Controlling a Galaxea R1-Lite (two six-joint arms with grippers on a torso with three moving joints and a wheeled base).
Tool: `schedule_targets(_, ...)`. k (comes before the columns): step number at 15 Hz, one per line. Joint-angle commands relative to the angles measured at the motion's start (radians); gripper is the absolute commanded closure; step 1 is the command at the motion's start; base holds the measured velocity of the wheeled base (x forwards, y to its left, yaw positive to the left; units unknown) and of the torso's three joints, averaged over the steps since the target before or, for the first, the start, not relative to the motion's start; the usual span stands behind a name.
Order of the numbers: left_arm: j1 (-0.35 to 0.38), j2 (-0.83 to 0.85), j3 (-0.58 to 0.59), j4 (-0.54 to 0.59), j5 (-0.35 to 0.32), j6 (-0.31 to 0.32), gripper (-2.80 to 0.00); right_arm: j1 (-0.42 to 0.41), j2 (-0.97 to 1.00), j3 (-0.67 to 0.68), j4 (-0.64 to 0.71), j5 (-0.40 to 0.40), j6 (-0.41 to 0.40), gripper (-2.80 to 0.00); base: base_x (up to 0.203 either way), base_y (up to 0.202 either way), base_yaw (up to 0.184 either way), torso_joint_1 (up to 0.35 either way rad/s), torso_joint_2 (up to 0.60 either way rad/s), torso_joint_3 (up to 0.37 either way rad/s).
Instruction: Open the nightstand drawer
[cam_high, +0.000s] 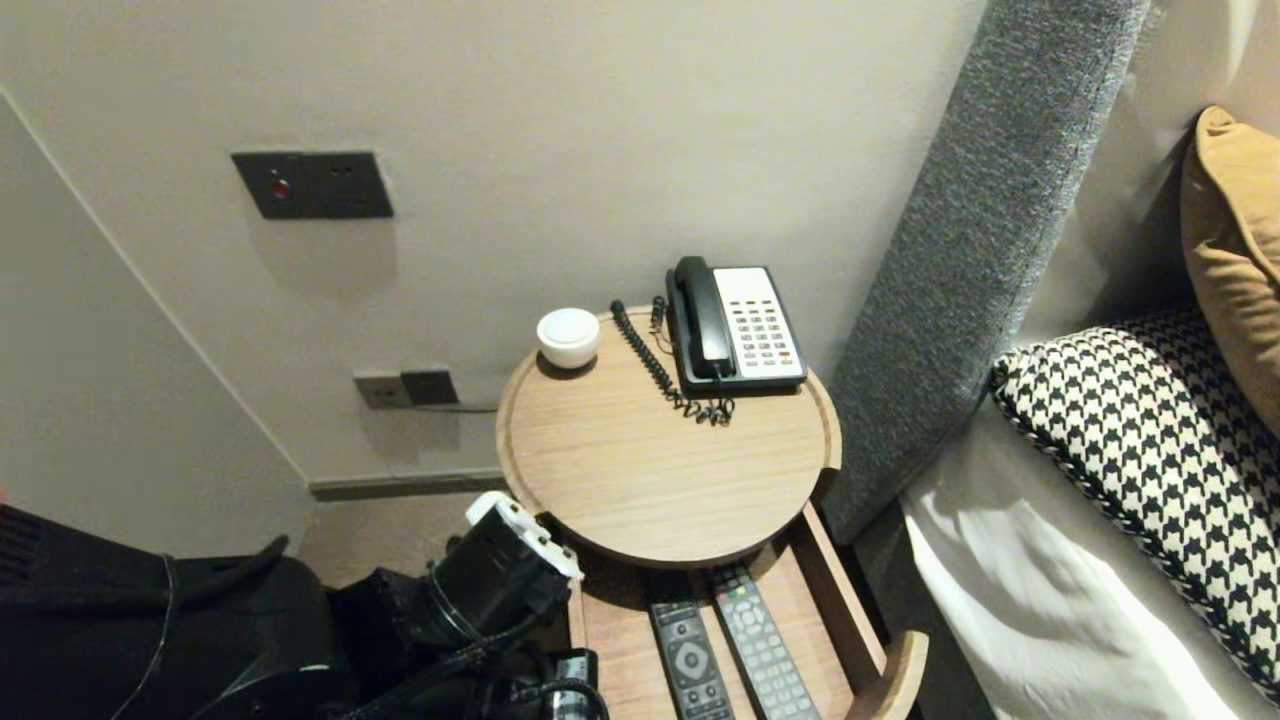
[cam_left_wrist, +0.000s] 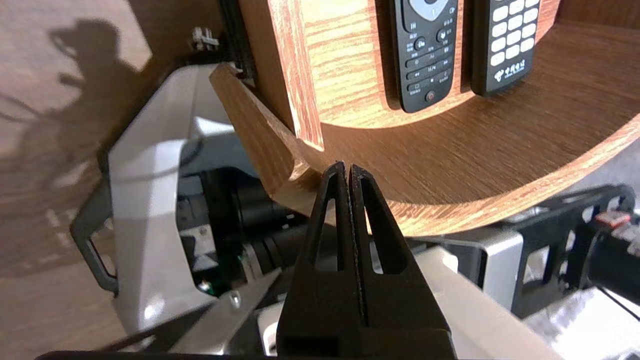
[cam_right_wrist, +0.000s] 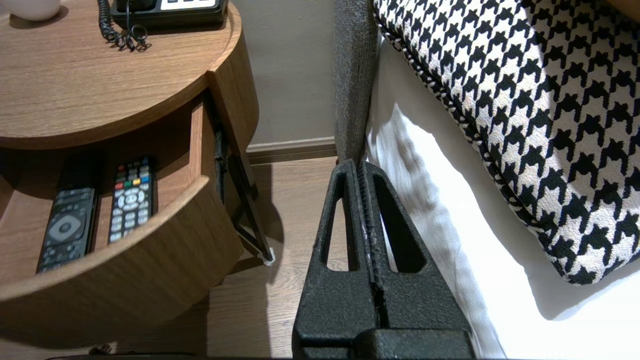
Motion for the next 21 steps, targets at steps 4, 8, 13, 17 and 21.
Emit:
schedule_targets(4, -0.041, -0.019, 0.094, -0.099, 0.001, -0.022, 0.00, 0.000, 0.001, 0.040, -0.001, 0.000, 0.000, 0.00, 0.000, 0.000, 0.000, 0.000, 0.00, 0.000)
schedule_targets(8, -0.042, -0.025, 0.091, -0.103, 0.003, -0.040, 0.00, 0.000, 0.001, 0.040, -0.001, 0.000, 0.000, 0.00, 0.000, 0.000, 0.000, 0.000, 0.00, 0.000)
schedule_targets(13, -0.018, -0.081, -0.009, 0.003, 0.075, -0.032, 0.00, 0.000, 0.001, 0.040, -0.001, 0.000, 0.000, 0.00, 0.000, 0.000, 0.000, 0.000, 0.00, 0.000)
schedule_targets(17, 0.009, -0.103, -0.204, 0.284, 0.074, -0.026, 0.00, 0.000, 0.001, 0.040, -0.001, 0.000, 0.000, 0.00, 0.000, 0.000, 0.000, 0.000, 0.00, 0.000)
schedule_targets(21, 0.001, 0.001, -0.413, 0.474, 0.071, -0.052, 0.00, 0.000, 0.001, 0.040, -0.001, 0.000, 0.001, 0.00, 0.000, 0.000, 0.000, 0.000, 0.00, 0.000)
